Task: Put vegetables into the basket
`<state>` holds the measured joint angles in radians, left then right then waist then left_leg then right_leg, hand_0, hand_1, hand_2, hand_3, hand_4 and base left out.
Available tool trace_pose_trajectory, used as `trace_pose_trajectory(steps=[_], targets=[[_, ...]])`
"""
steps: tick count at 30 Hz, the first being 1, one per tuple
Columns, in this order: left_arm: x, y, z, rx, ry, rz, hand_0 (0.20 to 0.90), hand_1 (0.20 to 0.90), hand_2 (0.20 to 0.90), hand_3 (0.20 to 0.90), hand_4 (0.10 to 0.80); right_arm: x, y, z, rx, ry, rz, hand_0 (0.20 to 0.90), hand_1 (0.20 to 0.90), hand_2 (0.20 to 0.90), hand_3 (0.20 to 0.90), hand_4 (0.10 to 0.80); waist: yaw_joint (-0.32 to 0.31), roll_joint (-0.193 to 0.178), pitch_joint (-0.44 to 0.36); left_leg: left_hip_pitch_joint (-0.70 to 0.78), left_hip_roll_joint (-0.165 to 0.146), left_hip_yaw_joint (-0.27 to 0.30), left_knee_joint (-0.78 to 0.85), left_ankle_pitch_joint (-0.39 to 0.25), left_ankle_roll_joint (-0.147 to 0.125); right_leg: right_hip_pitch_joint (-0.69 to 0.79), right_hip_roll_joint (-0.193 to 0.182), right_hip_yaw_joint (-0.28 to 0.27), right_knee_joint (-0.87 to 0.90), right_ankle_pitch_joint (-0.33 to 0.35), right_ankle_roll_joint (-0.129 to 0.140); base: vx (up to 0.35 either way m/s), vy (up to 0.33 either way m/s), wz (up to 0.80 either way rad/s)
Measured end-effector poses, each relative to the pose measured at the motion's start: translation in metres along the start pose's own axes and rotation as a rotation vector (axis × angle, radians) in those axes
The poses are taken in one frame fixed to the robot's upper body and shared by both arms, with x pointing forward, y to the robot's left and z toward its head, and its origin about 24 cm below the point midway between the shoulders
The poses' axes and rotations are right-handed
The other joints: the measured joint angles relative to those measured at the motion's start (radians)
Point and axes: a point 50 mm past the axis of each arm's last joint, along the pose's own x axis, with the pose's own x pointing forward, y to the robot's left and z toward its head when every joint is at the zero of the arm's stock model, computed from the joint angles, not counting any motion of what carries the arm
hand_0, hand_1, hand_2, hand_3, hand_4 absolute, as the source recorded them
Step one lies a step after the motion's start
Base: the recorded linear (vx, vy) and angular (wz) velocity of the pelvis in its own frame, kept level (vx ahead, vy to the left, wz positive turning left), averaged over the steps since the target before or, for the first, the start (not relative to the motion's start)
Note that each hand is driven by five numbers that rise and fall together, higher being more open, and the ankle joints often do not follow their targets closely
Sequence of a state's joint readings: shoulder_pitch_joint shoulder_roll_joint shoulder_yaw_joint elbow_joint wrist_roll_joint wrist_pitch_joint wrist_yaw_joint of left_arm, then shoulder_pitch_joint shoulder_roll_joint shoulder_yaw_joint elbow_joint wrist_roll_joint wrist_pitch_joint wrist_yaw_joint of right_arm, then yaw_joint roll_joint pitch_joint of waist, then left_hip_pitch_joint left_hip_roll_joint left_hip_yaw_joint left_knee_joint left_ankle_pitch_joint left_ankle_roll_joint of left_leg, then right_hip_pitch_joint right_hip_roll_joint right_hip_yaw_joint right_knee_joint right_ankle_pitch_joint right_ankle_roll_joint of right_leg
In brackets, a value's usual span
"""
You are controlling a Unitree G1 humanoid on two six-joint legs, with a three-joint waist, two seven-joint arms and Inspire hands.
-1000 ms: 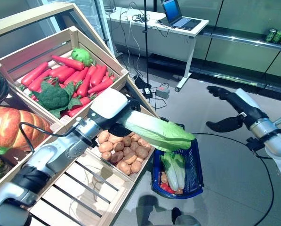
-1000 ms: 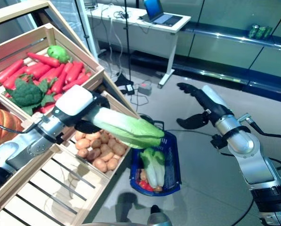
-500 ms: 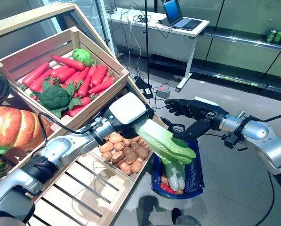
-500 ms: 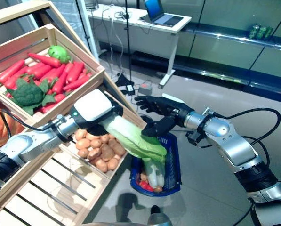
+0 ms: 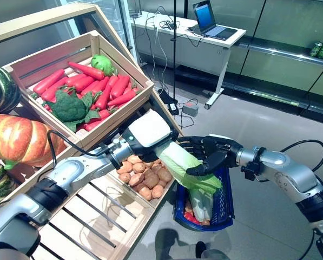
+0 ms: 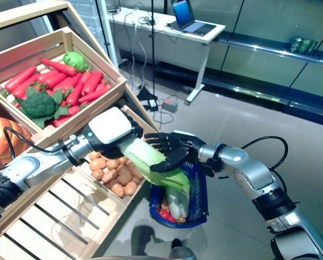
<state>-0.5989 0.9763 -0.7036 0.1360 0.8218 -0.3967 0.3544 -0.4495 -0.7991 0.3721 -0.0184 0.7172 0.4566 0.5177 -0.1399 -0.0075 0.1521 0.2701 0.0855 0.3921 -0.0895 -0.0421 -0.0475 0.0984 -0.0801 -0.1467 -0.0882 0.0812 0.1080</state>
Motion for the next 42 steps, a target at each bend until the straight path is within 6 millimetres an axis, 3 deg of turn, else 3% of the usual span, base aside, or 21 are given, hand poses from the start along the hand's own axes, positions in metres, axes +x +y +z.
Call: trace_pose_trajectory(steps=[6,19,34,35,36,42], targets=[[0.0,0.0,0.0,0.008,-0.003,-0.002,0.3,0.3,0.3,0.3,0.4,0.004,0.0,-0.018,0.048,0.085,0.023,0.9,0.9,0.9,0.9,0.8,-0.002,-0.01,-0.006,0.001,0.0,0.0,0.0,0.0,0.0,0.0,0.0,0.0,0.0,0.0,0.0,0.0,0.0,0.0],[0.005,-0.005,0.011,0.023,-0.061,-0.017,0.3,0.3,0.3,0.3,0.4,0.013,0.009,-0.037,0.081,0.201,0.055,0.9,0.9,0.9,0.9,0.8,0.005,-0.014,-0.008,0.004,0.0,-0.001,0.0,0.0,0.0,0.003,0.0,0.0,0.0,0.001,-0.001,0.0,0.0,0.0],[0.013,-0.015,0.027,0.015,-0.117,-0.068,0.3,0.3,0.3,0.3,0.4,0.038,0.024,-0.059,0.203,0.299,0.05,0.9,0.9,0.9,0.9,0.8,0.02,-0.028,-0.017,0.007,0.001,-0.006,0.0,0.001,-0.001,0.01,-0.001,-0.005,0.0,0.001,-0.001,0.0,0.0,0.0],[0.013,-0.015,0.028,0.013,-0.118,-0.068,0.3,0.3,0.3,0.3,0.4,0.039,0.025,-0.06,0.205,0.298,0.046,0.707,0.707,0.707,0.707,0.671,0.021,-0.028,-0.017,0.008,0.001,-0.007,0.0,0.001,-0.001,0.011,-0.001,-0.006,0.0,0.001,-0.001,0.016,0.009,0.04],[0.014,-0.015,0.028,0.013,-0.119,-0.068,0.3,0.3,0.3,0.3,0.4,0.04,0.026,-0.06,0.208,0.296,0.042,0.3,0.3,0.3,0.3,0.4,0.021,-0.028,-0.017,0.01,0.001,-0.008,0.0,0.001,-0.001,0.013,-0.001,-0.007,0.0,0.001,-0.001,0.012,0.004,0.03],[0.016,-0.016,0.029,0.009,-0.117,-0.062,0.3,0.3,0.3,0.3,0.4,0.044,0.03,-0.061,0.21,0.296,0.049,0.3,0.3,0.3,0.3,0.4,0.021,-0.027,-0.025,0.01,0.001,-0.031,0.0,0.002,-0.002,0.019,-0.003,-0.023,0.0,0.001,-0.002,0.006,0.002,0.05]])
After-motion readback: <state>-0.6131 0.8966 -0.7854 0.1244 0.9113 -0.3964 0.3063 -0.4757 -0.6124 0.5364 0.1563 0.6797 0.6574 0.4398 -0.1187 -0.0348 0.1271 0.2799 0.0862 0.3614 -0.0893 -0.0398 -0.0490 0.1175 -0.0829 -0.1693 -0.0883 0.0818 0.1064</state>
